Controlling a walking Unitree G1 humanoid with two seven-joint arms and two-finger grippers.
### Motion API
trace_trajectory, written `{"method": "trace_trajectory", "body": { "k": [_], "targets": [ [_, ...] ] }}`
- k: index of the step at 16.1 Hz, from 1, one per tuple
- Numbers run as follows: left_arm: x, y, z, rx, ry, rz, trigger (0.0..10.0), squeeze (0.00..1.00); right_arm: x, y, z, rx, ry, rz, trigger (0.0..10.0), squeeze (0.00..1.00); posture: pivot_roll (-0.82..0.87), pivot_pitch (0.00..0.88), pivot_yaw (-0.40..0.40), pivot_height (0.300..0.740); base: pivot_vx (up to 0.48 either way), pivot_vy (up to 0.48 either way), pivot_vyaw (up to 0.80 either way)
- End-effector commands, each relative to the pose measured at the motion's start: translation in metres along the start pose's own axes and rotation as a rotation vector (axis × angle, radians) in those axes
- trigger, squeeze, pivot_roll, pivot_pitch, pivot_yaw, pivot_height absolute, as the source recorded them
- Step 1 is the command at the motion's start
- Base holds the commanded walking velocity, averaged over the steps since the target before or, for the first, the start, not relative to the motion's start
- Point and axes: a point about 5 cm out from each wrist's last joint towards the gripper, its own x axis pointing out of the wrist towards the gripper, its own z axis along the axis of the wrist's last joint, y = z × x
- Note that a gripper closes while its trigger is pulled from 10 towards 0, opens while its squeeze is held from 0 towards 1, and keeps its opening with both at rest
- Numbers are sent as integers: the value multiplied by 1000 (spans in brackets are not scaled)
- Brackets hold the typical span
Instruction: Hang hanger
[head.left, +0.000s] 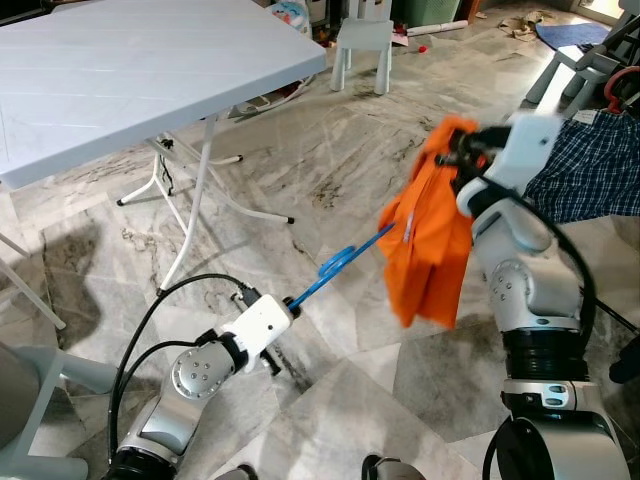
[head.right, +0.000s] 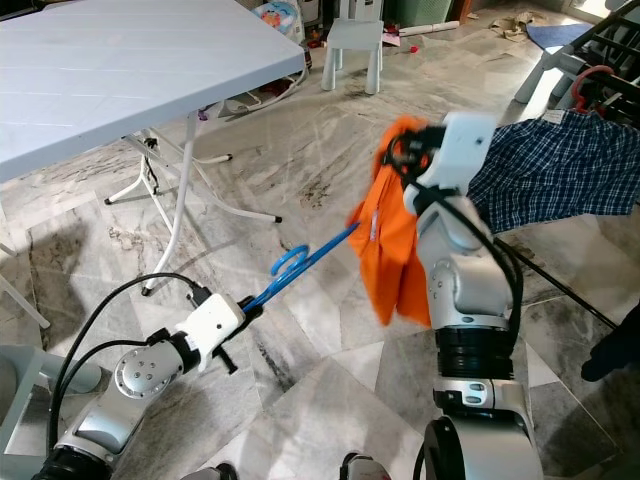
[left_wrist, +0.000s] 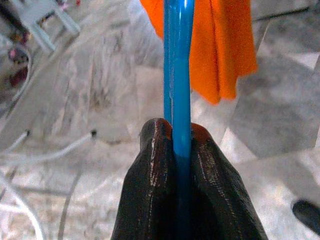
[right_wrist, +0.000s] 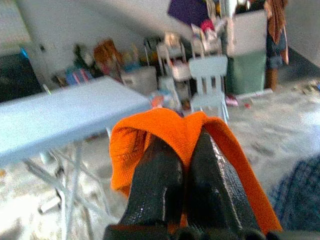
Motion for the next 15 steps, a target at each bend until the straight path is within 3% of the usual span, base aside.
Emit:
{"method": "trace_trajectory", "body": {
  "k": [1, 2, 4, 6, 8, 11, 13, 15],
  "targets": [
    [-3, 0, -10, -7, 53, 6, 0, 0, 4, 7, 22, 16, -84, 39, 0, 0, -135, 136, 11, 740, 0, 0, 0],
    [-3, 1, -11, -10, 66, 19, 0, 0, 3, 11, 24, 29, -101, 65, 0, 0, -138, 136, 11, 740, 0, 0, 0],
    [1, 8, -3, -44, 12, 94, 0, 0, -1, 11, 8, -33, -39, 72, 0, 0, -138, 136, 8, 740, 0, 0, 0],
    [3, 12, 10, -57, -73, 122, 0, 0, -6, -2, -17, -155, 80, -8, 0, 0, -134, 138, 5, 740, 0, 0, 0],
    [3, 0, 20, -122, -149, 50, 0, 0, -22, -27, -52, -228, 234, -155, 0, 0, -130, 139, 6, 740, 0, 0, 0],
    [-2, -18, 18, -139, -151, -95, 0, 0, -28, -44, -63, -245, 269, -266, 0, 0, -119, 143, 13, 740, 0, 0, 0],
    [-4, -14, 20, -116, -160, -70, 0, 0, -25, -55, -61, -301, 250, -373, 0, 0, -113, 142, 16, 740, 0, 0, 0],
    [-6, -5, 28, -135, -223, -14, 0, 0, -27, -56, -69, -295, 283, -385, 0, 0, -107, 140, 16, 740, 0, 0, 0]
  ]
}}
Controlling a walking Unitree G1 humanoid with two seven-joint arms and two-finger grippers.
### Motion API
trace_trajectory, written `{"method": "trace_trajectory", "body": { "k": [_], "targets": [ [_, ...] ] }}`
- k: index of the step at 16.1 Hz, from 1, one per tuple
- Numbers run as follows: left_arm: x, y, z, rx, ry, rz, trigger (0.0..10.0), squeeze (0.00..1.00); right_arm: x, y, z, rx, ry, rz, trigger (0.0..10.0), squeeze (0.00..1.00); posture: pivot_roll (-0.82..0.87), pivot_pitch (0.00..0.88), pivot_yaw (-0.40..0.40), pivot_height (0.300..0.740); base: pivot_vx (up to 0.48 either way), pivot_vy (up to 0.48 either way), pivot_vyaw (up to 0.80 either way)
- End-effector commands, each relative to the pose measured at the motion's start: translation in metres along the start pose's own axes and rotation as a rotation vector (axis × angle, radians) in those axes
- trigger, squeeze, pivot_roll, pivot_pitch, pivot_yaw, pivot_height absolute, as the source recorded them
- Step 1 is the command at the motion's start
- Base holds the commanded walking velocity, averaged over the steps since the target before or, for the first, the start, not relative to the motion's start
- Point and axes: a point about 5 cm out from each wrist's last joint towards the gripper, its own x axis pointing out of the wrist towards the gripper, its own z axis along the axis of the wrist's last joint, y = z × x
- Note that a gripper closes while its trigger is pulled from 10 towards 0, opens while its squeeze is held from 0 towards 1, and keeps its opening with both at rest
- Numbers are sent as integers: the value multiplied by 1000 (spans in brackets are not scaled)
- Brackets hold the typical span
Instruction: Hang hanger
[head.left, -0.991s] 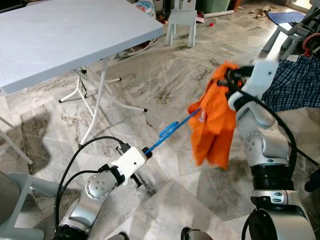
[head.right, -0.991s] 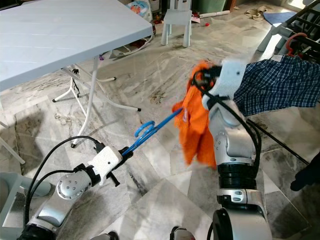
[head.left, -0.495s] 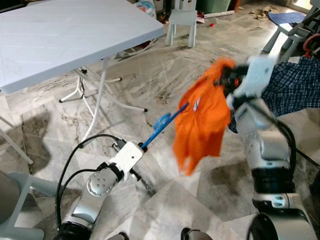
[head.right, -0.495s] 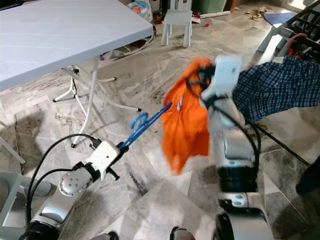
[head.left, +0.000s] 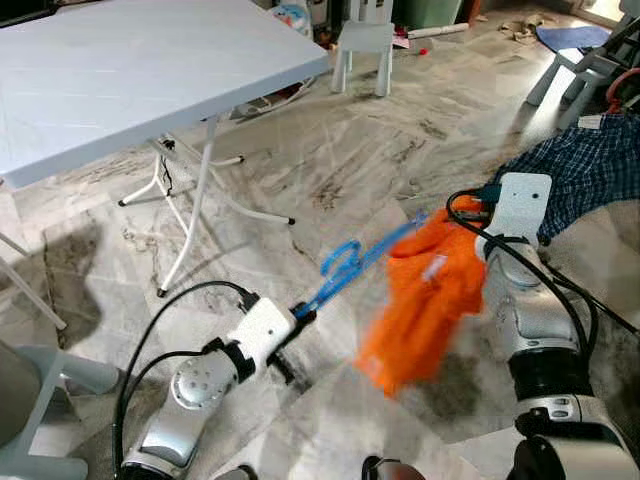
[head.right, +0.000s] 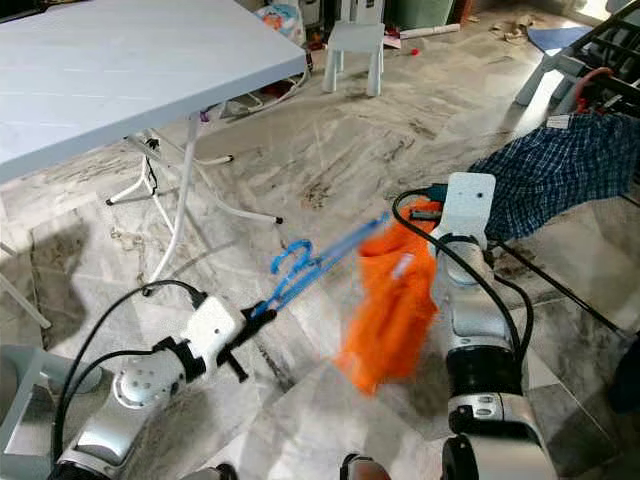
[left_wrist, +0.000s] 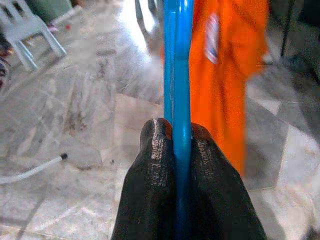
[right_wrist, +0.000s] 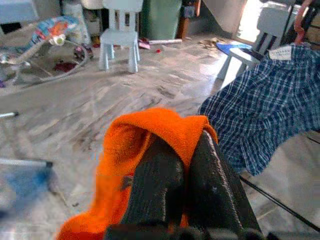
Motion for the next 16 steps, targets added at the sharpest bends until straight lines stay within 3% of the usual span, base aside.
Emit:
{"method": "trace_trajectory", "body": {
  "k": [1, 2, 3, 4, 5, 6, 9, 13, 15, 16],
  "targets": [
    [-2, 7, 13, 11, -75, 53, 0, 0, -1, 2, -5, -6, 18, 3, 0, 0, -99, 138, 13, 740, 0, 0, 0],
    [-4, 11, 16, 3, -100, 112, 0, 0, -4, 3, -12, -3, 39, 5, 0, 0, -98, 139, 12, 740, 0, 0, 0],
    [-6, 19, 15, -5, -92, 231, 1686, 0, -8, 3, -19, 24, 58, 10, 0, 0, -98, 139, 12, 740, 0, 0, 0],
    [-8, 25, 12, -8, -63, 323, 1686, 0, -11, 4, -23, 47, 66, 16, 0, 0, -96, 137, 11, 740, 0, 0, 0],
    [-12, 31, 9, -23, -39, 459, 10000, 0, -21, 11, -21, 106, 24, 86, 0, 0, -95, 135, 13, 740, 0, 0, 0],
    [-16, 34, 6, -21, -13, 539, 10000, 0, -30, 18, -17, 156, -14, 151, 0, 0, -95, 131, 18, 740, 0, 0, 0],
    [-23, 42, -5, -74, 49, 652, 10000, 0, -48, 27, -18, 185, -54, 218, 0, 0, -77, 96, 61, 740, 0, 0, 0],
    [-30, 47, -19, -173, 109, 713, 10000, 0, -68, 40, -19, 283, -68, 282, 0, 0, -74, 52, 90, 740, 0, 0, 0],
    [-23, 48, -15, -177, 83, 716, 10000, 0, -71, 49, -15, 302, -70, 338, 980, 0, -74, 24, 84, 740, 0, 0, 0],
    [-19, 51, -13, -185, 70, 737, 10000, 0, -71, 51, -13, 300, -73, 372, 0, 0, -71, 9, 75, 740, 0, 0, 0]
  ]
}}
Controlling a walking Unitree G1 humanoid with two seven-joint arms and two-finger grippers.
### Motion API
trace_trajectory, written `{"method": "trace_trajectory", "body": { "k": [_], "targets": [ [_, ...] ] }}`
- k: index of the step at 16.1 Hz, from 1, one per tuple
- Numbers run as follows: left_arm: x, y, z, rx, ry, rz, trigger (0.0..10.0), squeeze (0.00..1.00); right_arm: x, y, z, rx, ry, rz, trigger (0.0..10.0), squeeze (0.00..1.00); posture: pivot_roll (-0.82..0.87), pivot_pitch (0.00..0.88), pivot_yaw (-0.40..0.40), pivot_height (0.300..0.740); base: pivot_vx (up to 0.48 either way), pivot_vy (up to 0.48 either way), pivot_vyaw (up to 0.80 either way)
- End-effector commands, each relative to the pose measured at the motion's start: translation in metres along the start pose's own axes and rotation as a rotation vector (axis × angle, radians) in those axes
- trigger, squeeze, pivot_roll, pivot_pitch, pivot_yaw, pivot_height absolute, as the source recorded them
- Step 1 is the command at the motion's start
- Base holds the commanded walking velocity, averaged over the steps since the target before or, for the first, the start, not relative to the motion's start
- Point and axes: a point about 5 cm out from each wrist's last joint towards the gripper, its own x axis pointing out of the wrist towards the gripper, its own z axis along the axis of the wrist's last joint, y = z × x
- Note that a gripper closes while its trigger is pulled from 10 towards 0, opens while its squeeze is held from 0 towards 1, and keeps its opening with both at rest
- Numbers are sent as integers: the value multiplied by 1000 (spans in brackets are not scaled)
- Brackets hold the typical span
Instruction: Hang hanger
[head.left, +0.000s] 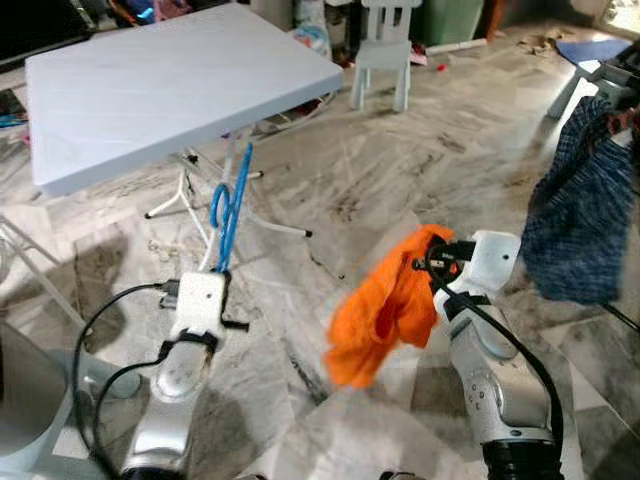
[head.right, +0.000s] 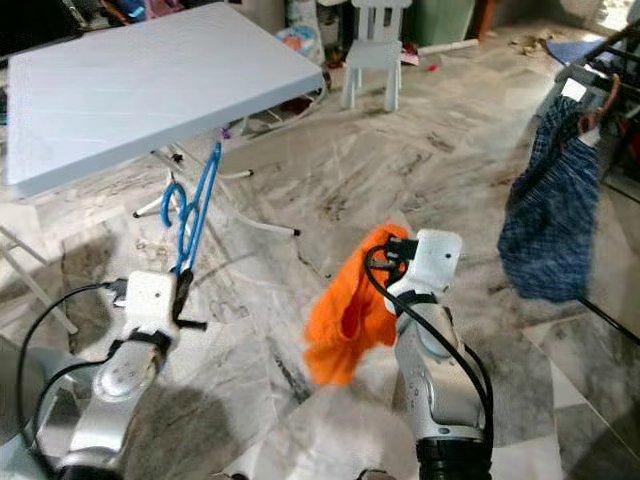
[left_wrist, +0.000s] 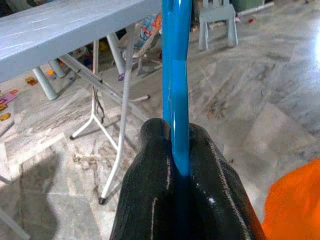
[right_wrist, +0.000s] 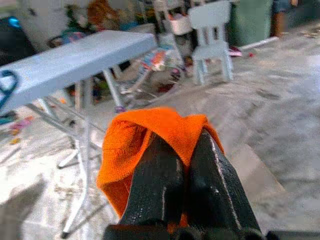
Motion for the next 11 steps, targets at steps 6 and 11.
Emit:
{"method": "trace_trajectory", "body": {
  "k": [6, 11],
  "targets": [
    [13, 13, 7, -23, -21, 63, 10000, 0, -6, 4, 18, -111, -5, 154, 0, 0, -83, 0, 80, 740, 0, 0, 0],
    [20, 25, 22, 51, -45, -65, 10000, 0, -18, 9, 16, -148, 50, 249, 0, 0, -89, 0, 93, 740, 0, 0, 0]
  ]
}}
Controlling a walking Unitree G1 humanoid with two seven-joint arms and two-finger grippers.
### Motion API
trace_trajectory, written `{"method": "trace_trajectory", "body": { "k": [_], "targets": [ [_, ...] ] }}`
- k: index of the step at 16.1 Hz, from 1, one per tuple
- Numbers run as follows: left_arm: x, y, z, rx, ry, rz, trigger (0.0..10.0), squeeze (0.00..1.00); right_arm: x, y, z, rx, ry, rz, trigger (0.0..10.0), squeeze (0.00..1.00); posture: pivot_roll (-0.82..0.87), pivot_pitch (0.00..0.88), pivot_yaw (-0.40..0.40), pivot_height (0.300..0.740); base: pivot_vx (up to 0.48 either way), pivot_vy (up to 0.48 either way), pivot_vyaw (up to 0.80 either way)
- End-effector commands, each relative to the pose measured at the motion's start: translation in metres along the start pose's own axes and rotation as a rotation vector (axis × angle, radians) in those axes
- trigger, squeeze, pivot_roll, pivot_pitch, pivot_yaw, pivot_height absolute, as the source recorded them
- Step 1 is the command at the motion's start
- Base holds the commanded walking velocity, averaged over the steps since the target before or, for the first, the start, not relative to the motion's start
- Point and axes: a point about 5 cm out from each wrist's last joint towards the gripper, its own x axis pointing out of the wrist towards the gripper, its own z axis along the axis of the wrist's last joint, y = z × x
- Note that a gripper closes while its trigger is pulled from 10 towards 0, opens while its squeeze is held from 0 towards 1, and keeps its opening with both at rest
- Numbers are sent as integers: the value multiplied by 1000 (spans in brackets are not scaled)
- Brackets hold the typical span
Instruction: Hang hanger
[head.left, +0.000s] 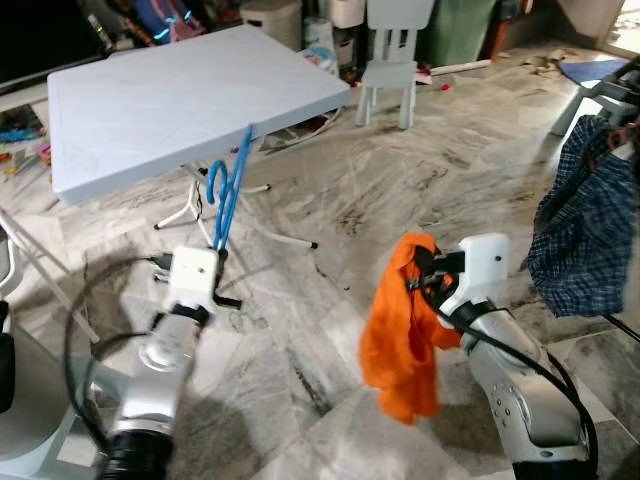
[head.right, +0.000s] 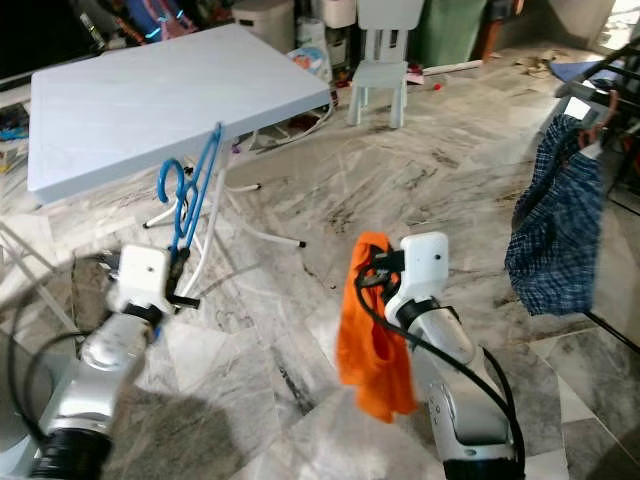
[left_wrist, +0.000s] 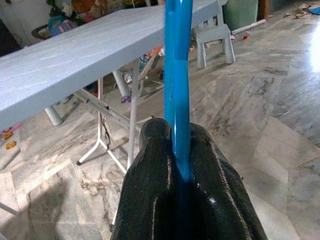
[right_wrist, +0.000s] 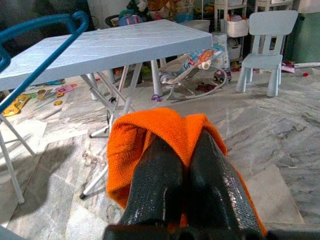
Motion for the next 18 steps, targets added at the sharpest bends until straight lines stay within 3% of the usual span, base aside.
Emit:
{"method": "trace_trajectory", "body": {
  "k": [1, 3, 5, 6, 7, 8, 9, 13, 18],
  "targets": [
    [-1, 6, 6, 8, -10, -5, 10000, 0, 0, 8, 8, 0, -30, 33, 0, 0, -86, 0, 97, 740, 0, 0, 0],
    [-8, 7, 6, -18, -3, 33, 10000, 0, -1, 15, 3, 11, -24, 39, 0, 0, -68, 0, 91, 740, 0, 0, 0],
    [-19, -4, 1, -38, -2, 40, 10000, 0, 1, 23, 3, 10, -45, 41, 0, 0, -57, 0, 72, 740, 0, 0, 0],
    [-24, -7, -5, -90, 22, 75, 10000, 0, 3, 26, 3, 25, -61, 34, 0, 0, -51, 0, 57, 740, 0, 0, 0],
    [-28, -10, -8, -110, 26, 92, 10000, 0, 5, 31, 4, 22, -74, 56, 863, 0, -51, 0, 48, 740, 0, 0, 0],
    [-34, -15, -9, -102, 18, 86, 10000, 0, 10, 37, 6, 37, -85, 79, 8588, 0, -50, 0, 39, 740, 0, 0, 0],
    [-36, -18, -10, -117, 24, 75, 10000, 0, 14, 36, 9, 44, -96, 53, 10000, 0, -49, 0, 36, 740, 0, 0, 0],
    [-29, -19, -7, -140, 38, 56, 10000, 0, 22, 36, 17, -26, -120, 82, 10000, 0, -62, 0, 53, 740, 355, 0, 0],
    [-27, -22, -1, -170, 32, 87, 10000, 0, 22, 43, 17, -9, -127, 96, 10000, 0, -72, 0, 53, 740, 423, 0, 0]
  ]
}}
